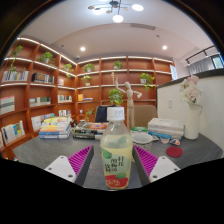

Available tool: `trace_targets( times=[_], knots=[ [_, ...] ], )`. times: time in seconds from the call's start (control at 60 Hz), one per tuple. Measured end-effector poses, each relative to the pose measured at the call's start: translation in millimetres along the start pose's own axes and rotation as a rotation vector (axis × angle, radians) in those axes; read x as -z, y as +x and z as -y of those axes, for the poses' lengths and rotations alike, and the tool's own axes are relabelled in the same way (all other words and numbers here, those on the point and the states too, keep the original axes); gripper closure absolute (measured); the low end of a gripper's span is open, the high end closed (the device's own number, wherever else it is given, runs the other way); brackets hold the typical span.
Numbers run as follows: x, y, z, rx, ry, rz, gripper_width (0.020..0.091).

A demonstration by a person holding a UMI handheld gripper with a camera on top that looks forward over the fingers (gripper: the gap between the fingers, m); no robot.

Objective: Pour water

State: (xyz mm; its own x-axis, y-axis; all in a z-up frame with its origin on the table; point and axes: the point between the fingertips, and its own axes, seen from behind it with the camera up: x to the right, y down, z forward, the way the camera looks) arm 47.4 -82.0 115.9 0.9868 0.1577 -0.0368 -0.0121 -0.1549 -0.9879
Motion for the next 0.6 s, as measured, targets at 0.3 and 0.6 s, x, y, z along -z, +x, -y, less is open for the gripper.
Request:
trace_targets(
  times=[0.3, 0.6],
  knots=[
    [-23, 3, -4, 0.03, 0.026, -0.019, 0.0682],
    [-26, 9, -4, 0.006, 0.029, -0.068, 0.0724]
  ],
)
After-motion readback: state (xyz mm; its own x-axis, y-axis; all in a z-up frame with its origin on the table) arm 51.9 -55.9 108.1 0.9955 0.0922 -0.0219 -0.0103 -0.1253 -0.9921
